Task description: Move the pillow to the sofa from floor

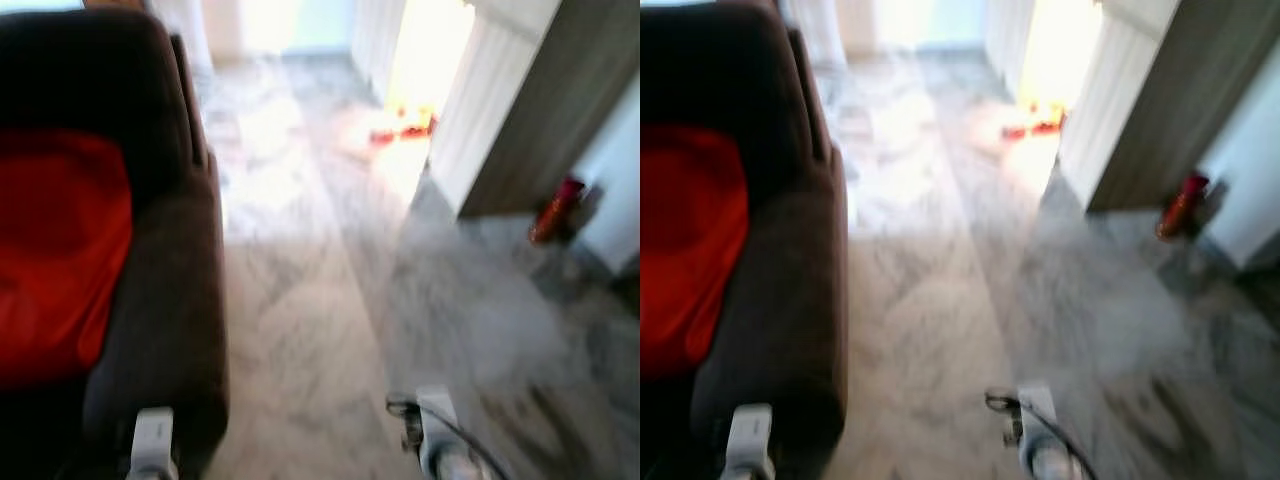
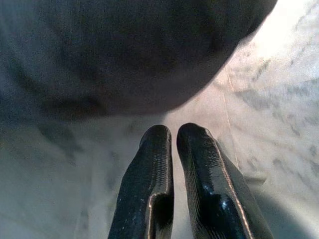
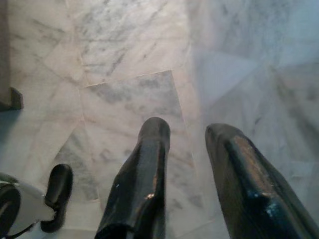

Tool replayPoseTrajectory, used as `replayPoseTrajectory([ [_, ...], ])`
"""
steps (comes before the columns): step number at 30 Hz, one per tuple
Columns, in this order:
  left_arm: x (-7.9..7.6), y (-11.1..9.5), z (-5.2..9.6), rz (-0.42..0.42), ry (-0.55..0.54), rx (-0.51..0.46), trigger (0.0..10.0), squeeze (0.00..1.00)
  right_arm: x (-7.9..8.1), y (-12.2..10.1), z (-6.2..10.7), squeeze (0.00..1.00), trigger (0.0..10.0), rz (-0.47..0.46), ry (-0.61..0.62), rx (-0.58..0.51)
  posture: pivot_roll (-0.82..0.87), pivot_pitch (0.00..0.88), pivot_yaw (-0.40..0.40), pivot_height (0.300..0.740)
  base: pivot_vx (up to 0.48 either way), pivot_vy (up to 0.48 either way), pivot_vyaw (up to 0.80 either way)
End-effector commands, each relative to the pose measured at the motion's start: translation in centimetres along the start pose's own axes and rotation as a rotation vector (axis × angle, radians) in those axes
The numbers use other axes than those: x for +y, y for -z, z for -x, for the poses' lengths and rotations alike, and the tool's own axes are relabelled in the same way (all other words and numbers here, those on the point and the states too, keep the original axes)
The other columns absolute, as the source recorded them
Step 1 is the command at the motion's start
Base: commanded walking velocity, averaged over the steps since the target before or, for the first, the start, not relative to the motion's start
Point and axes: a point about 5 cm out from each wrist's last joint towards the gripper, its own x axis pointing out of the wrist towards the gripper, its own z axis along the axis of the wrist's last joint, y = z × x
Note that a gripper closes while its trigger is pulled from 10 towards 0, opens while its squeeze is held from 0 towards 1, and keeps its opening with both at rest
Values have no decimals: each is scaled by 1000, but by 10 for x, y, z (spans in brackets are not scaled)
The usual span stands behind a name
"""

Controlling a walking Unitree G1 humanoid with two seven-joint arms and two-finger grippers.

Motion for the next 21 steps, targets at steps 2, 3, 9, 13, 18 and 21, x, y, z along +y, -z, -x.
replayPoseTrajectory([
  [2, -10, -2, -1, 16, 21, -4, 10000, 0, -14, 18, 4, 0, 10000, -1, 37, 63, 164, 98, -26, 723, 283, 0, -672],
  [3, -10, -2, -1, 17, 21, -4, 10000, 0, -14, 18, 4, 0, 10000, -1, 37, 63, 164, 98, -26, 723, 285, 0, -669],
  [9, -9, -1, -1, 20, 20, -6, 10000, 0, -14, 19, 4, 0, 10000, -7, 38, 66, 165, 97, -26, 723, 285, 0, -646],
  [13, -9, -1, -1, 21, 23, -11, 10000, 0, -14, 19, 4, 0, 10000, -4, 38, 66, 166, 95, -27, 723, 285, 0, -644],
  [18, -11, -1, -1, 22, 27, -17, 10000, 0, -14, 19, 4, 0, 10000, -4, 39, 66, 162, 92, -25, 723, 285, 0, -643],
  [21, -11, -1, 0, 21, 28, -16, 10000, 0, -14, 20, 4, 0, 10000, -1, 38, 66, 164, 85, -25, 723, 274, 0, -644],
])
